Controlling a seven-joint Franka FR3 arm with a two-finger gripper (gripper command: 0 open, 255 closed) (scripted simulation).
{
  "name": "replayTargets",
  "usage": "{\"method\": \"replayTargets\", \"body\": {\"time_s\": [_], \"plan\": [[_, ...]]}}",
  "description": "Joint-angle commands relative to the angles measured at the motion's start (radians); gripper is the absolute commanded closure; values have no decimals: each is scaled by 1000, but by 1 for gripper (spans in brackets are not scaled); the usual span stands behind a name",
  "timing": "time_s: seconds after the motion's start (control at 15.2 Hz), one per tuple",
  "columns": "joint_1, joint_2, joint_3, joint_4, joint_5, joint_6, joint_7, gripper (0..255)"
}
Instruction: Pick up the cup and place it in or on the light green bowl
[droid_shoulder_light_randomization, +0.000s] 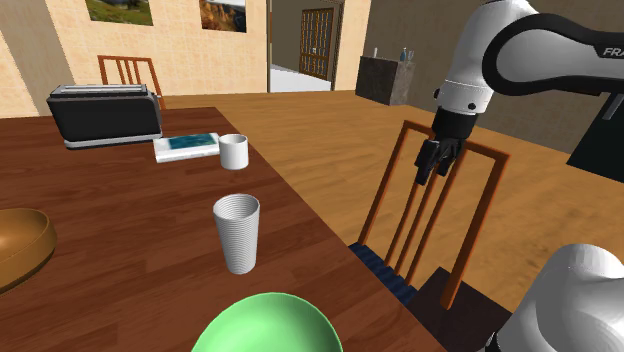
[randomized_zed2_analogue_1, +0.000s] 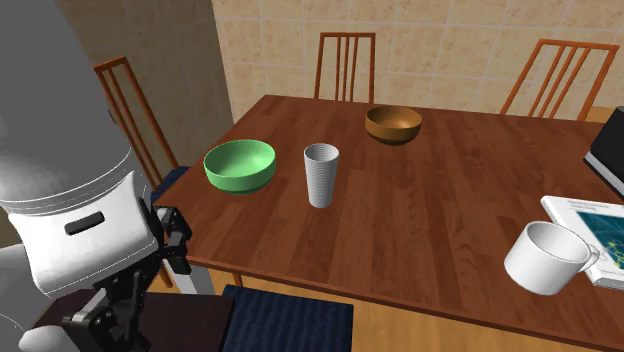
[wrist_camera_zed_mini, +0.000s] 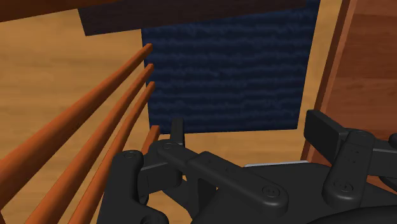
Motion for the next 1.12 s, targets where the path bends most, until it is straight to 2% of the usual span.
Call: {"method": "replayTargets", "body": {"time_s": [0.0,0.53,1.06], "plan": [[0,0,0,0,0,0,0,0],[69,150,163,87,68,102,132,0],[106,345,321,237,72,183,268,0]]}}
